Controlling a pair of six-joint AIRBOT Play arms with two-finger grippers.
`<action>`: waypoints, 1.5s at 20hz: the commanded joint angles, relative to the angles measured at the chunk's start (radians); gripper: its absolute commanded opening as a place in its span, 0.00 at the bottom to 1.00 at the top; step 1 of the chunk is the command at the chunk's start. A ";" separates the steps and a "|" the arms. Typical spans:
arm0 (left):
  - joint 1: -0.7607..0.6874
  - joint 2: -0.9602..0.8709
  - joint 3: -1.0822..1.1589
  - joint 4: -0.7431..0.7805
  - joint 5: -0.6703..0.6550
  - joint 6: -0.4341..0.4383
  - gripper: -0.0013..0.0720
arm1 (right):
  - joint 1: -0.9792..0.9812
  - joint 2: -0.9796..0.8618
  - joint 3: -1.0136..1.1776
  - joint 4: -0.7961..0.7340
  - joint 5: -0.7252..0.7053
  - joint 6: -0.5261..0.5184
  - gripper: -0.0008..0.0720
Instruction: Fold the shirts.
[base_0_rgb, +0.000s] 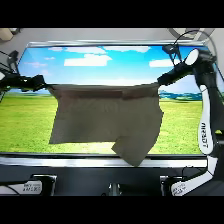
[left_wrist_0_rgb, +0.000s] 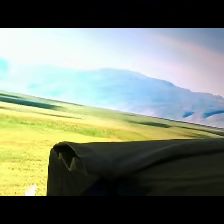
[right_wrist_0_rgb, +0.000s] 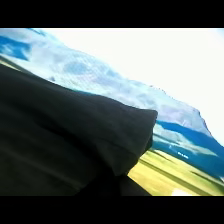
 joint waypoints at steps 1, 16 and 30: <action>-0.008 -0.149 0.076 -0.005 0.031 0.002 0.06 | 0.010 -0.057 0.002 0.032 -0.121 0.040 0.03; 0.024 -0.172 -0.036 0.102 -0.307 0.026 0.81 | 0.014 0.049 -0.289 0.126 0.195 0.061 0.53; 0.201 0.225 -0.734 0.080 -0.211 0.126 0.75 | -0.239 0.528 -0.916 0.112 0.211 -0.086 0.59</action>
